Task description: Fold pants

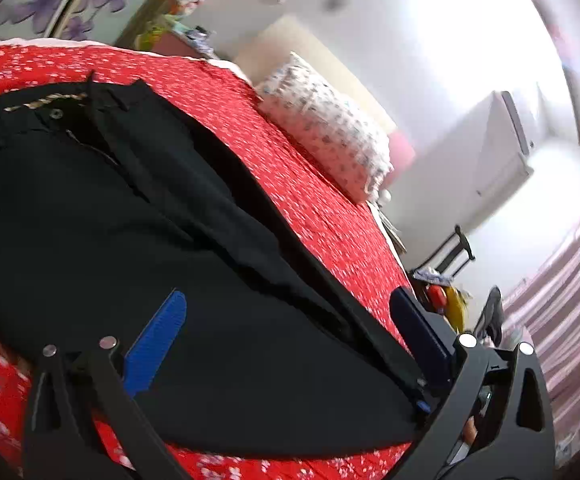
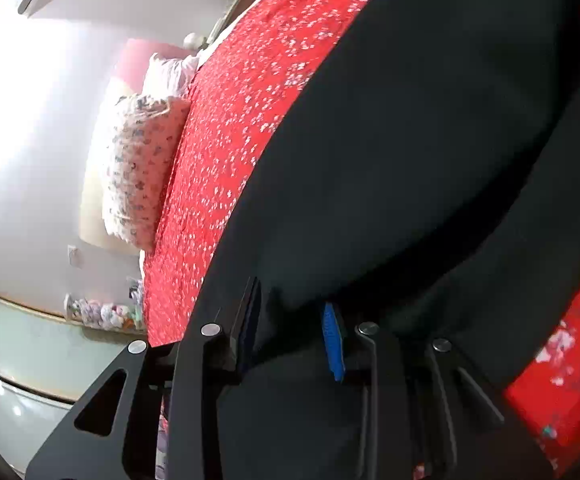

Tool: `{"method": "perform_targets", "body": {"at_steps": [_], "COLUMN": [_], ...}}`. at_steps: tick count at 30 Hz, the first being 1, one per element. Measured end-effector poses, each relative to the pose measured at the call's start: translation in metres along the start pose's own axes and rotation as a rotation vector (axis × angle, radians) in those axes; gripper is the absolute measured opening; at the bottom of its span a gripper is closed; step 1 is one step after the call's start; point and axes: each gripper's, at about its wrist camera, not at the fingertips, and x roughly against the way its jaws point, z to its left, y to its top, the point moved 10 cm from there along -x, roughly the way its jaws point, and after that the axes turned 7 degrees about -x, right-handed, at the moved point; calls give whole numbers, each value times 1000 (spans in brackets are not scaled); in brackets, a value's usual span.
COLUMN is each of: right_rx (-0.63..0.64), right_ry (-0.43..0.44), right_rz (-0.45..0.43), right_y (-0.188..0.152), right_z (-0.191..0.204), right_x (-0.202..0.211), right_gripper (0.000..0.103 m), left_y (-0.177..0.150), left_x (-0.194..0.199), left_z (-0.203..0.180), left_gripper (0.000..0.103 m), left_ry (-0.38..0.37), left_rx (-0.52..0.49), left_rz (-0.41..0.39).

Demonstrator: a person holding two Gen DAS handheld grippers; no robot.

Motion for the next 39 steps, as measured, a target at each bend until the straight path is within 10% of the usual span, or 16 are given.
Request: {"method": "perform_targets", "body": {"at_steps": [4, 13, 19, 27, 32, 35, 39], "right_rx": [62, 23, 79, 191, 228, 229, 226], "right_ry": [-3, 0, -53, -111, -122, -117, -93], "right_rz": [-35, -33, -15, -13, -11, -9, -12], "right_y": [7, 3, 3, 3, 3, 4, 8], "right_z": [4, 4, 6, 10, 15, 16, 19], "right_x": [-4, 5, -5, -11, -14, -15, -12], "right_gripper": [10, 5, 5, 5, 5, 5, 5], "left_y": [33, 125, 141, 129, 125, 124, 128], "left_x": [0, -71, -171, -269, -274, -261, -232], "left_z": [14, 35, 78, 110, 136, 142, 133], "left_gripper": [101, 101, 101, 99, 57, 7, 7], "left_ry": [3, 73, 216, 484, 603, 517, 458], "left_rx": [36, 81, 271, 196, 178, 207, 241], "left_rz": [12, 106, 230, 380, 360, 350, 283]}}
